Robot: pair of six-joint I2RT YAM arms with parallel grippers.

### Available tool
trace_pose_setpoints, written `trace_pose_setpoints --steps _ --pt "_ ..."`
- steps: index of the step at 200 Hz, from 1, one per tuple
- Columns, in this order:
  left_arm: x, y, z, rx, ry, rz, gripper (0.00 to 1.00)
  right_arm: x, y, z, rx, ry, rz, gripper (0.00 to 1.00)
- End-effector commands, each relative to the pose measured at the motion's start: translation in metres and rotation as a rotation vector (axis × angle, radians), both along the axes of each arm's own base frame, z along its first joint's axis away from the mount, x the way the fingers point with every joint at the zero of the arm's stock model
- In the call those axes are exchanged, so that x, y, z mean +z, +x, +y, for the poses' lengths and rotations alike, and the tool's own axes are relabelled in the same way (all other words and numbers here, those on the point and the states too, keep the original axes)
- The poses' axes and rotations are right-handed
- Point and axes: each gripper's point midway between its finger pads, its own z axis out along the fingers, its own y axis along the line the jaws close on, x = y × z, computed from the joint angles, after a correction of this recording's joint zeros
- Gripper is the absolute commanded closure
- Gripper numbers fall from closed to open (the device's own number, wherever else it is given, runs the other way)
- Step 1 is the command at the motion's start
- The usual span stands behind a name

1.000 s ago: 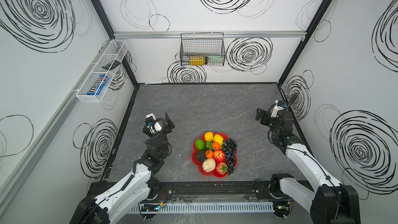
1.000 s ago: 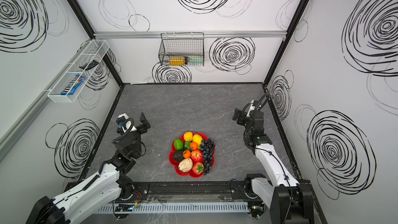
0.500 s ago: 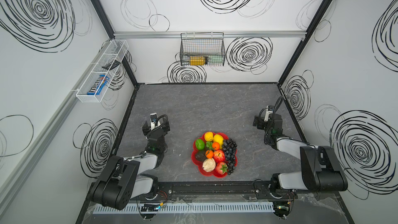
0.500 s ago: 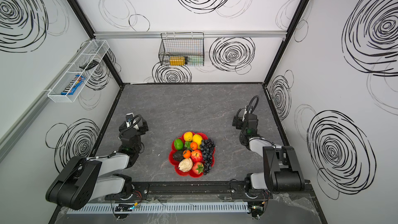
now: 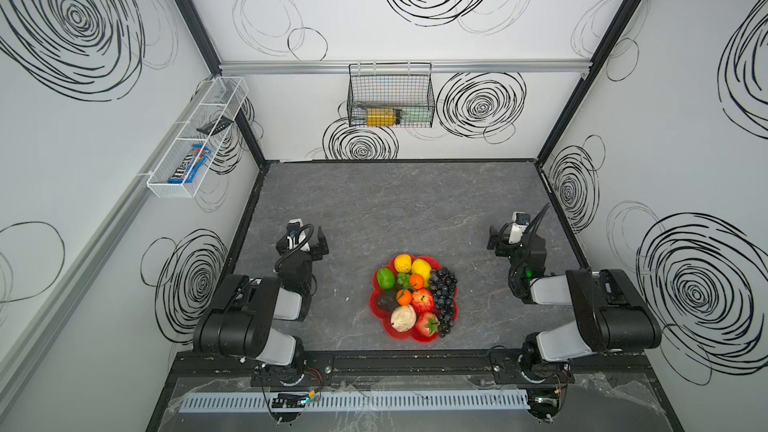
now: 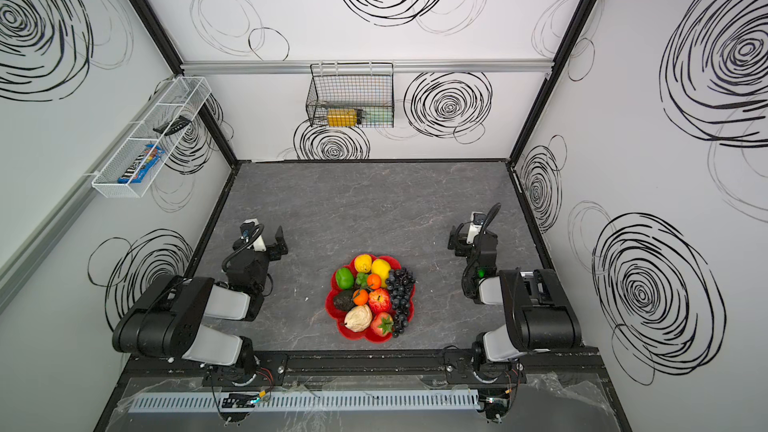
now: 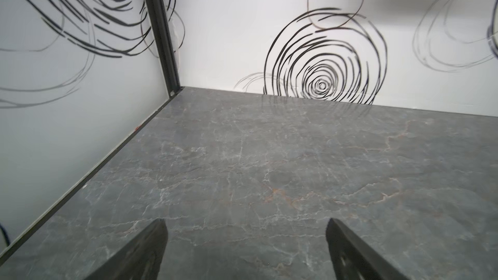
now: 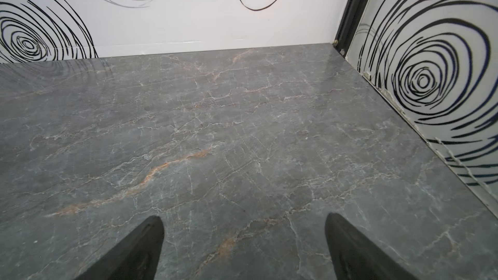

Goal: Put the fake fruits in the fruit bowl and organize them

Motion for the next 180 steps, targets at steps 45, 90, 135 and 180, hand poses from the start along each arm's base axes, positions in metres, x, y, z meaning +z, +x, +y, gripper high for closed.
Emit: trace_pose_setpoints --steps 45,90,135,180 --pt "0.0337 0.0053 -0.008 -0.045 0.005 -0.133 0.04 0.0213 0.0068 0.0005 0.019 0.001 -0.084 0.03" --pt "0.0335 0.0072 -0.0094 -0.042 0.014 -0.127 0.04 0.0216 0.0072 0.0007 0.019 0.0 -0.084 0.03" --pt "0.0329 0.0069 -0.0094 -0.041 0.016 -0.124 0.04 0.0207 0.0081 0.0012 0.023 0.0 -0.08 0.03" --pt "0.0329 0.0072 -0.0098 -0.042 0.017 -0.124 0.04 0.0223 0.006 0.003 0.027 -0.009 -0.088 0.03"
